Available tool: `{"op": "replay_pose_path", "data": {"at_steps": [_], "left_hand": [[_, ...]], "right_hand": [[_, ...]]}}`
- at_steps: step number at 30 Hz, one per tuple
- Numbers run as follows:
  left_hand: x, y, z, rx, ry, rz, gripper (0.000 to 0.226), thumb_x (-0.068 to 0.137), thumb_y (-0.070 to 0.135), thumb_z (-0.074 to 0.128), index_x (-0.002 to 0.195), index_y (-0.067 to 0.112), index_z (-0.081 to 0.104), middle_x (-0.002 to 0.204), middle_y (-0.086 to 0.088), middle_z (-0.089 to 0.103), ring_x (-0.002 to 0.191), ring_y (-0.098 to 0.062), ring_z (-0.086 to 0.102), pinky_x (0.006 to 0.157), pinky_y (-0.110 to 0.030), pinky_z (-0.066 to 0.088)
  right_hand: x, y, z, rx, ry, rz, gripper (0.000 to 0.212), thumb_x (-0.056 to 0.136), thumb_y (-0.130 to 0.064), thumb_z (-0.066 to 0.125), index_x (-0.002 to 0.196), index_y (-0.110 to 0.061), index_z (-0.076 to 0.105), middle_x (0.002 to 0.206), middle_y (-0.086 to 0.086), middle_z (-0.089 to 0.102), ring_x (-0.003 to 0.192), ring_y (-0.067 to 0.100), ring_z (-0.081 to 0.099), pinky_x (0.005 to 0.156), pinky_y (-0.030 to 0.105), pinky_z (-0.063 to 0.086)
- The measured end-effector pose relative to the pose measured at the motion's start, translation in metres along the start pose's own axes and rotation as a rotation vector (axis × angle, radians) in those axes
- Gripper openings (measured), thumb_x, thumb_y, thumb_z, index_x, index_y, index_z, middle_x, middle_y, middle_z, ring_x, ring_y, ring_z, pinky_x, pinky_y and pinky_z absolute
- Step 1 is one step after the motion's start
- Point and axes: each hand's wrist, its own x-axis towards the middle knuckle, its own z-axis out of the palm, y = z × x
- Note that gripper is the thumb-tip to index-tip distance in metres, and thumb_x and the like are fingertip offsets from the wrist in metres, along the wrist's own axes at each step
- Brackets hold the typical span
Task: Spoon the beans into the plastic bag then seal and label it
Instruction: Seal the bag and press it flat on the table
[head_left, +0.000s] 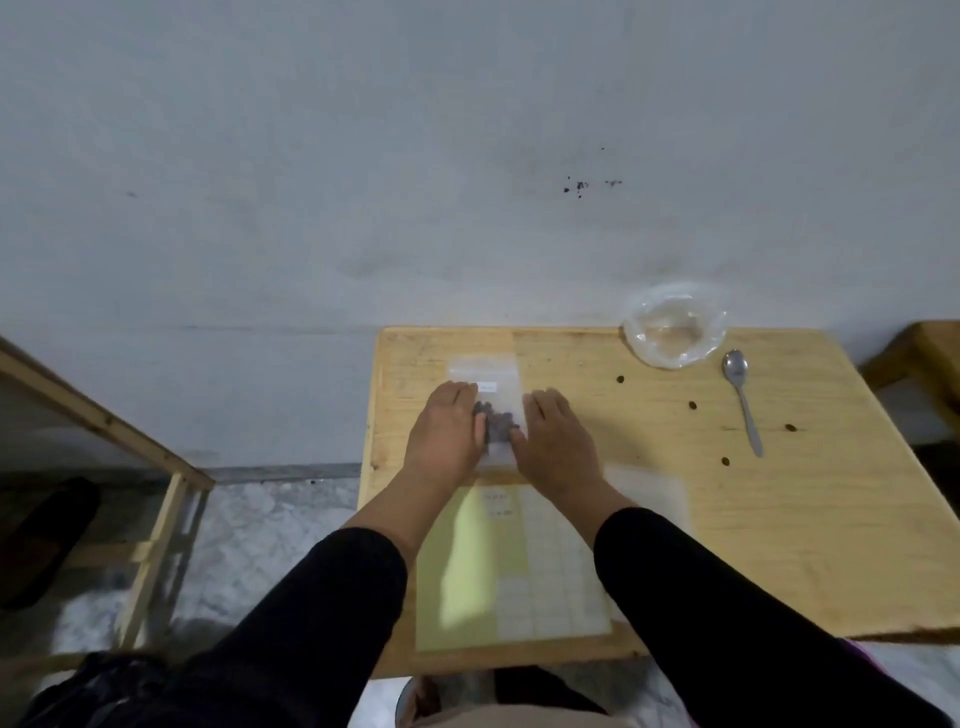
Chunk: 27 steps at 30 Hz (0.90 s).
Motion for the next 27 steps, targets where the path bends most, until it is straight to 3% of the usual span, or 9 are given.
{"op": "replay_pose_path", "data": {"at_steps": [2,5,11,14,17,21,23,25,27], "left_hand": [[-0.006,0.008,-0.005,-0.007,0.024,0.047,0.046,0.099,0.021,0.036,0.142,0.005,0.033,0.144,-0.010,0.037,0.135,-0.019,0.029,0.110,-0.022,0.019],[-0.017,0.022,-0.003,-0.048,0.004,0.099,0.045,0.098,0.023,0.038,0.141,0.007,0.035,0.143,-0.008,0.039,0.135,-0.019,0.030,0.107,-0.024,0.024],[-0.045,0.065,0.032,-0.061,-0.070,0.221,0.043,0.099,0.022,0.035,0.139,0.007,0.038,0.141,-0.008,0.043,0.132,-0.020,0.033,0.108,-0.024,0.023],[-0.060,0.081,0.055,-0.075,-0.120,0.223,0.044,0.096,0.024,0.043,0.138,0.011,0.041,0.139,-0.006,0.046,0.130,-0.019,0.038,0.106,-0.025,0.029],[-0.075,0.099,0.073,-0.073,-0.189,0.204,0.043,0.096,0.023,0.044,0.138,0.011,0.041,0.135,-0.008,0.049,0.126,-0.022,0.041,0.101,-0.027,0.033],[-0.082,0.109,0.091,-0.024,-0.299,0.161,0.040,0.097,0.023,0.041,0.135,0.011,0.044,0.133,-0.013,0.051,0.120,-0.027,0.048,0.098,-0.036,0.040],[-0.087,0.119,0.096,-0.162,-0.342,0.087,0.035,0.098,0.017,0.034,0.129,0.009,0.049,0.139,-0.014,0.043,0.125,-0.026,0.045,0.097,-0.036,0.040],[-0.094,0.126,0.095,-0.234,-0.396,0.021,0.034,0.098,0.013,0.031,0.127,0.010,0.049,0.138,-0.012,0.043,0.122,-0.025,0.046,0.092,-0.035,0.041],[-0.092,0.127,0.102,-0.319,-0.345,-0.062,0.037,0.098,0.018,0.033,0.133,0.009,0.044,0.133,-0.012,0.050,0.115,-0.027,0.053,0.091,-0.034,0.043]], "right_hand": [[-0.013,0.002,-0.011,0.059,-0.006,0.097,0.038,0.073,-0.015,0.071,0.100,0.009,0.062,0.098,0.022,0.066,0.102,0.037,0.060,0.084,0.044,0.056],[-0.038,0.014,-0.020,0.079,0.042,0.215,0.044,0.064,-0.011,0.078,0.100,0.010,0.062,0.095,0.023,0.065,0.097,0.039,0.063,0.080,0.045,0.057],[-0.102,0.056,-0.025,0.095,0.108,0.426,0.043,0.070,-0.012,0.073,0.104,0.011,0.061,0.100,0.024,0.063,0.100,0.041,0.061,0.081,0.043,0.054],[-0.127,0.076,-0.027,0.075,0.058,0.522,0.048,0.088,-0.021,0.057,0.126,0.006,0.048,0.127,0.021,0.051,0.125,0.034,0.044,0.101,0.039,0.040],[-0.144,0.096,-0.021,0.154,-0.015,0.582,0.050,0.095,-0.028,0.045,0.137,-0.003,0.037,0.141,0.011,0.040,0.133,0.024,0.033,0.105,0.032,0.034],[-0.155,0.112,-0.010,0.252,-0.073,0.561,0.035,0.094,-0.026,0.045,0.120,-0.002,0.049,0.125,0.012,0.050,0.116,0.027,0.044,0.093,0.032,0.039],[-0.158,0.117,-0.005,0.275,-0.094,0.539,0.029,0.093,-0.024,0.046,0.110,-0.001,0.051,0.116,0.014,0.053,0.109,0.030,0.047,0.087,0.032,0.038],[-0.162,0.120,-0.003,0.301,-0.110,0.524,0.028,0.092,-0.022,0.048,0.109,-0.001,0.052,0.114,0.015,0.054,0.108,0.030,0.049,0.088,0.032,0.038],[-0.163,0.123,-0.002,0.348,-0.129,0.528,0.032,0.092,-0.020,0.049,0.116,0.001,0.052,0.118,0.017,0.053,0.112,0.030,0.048,0.093,0.032,0.037]]}}
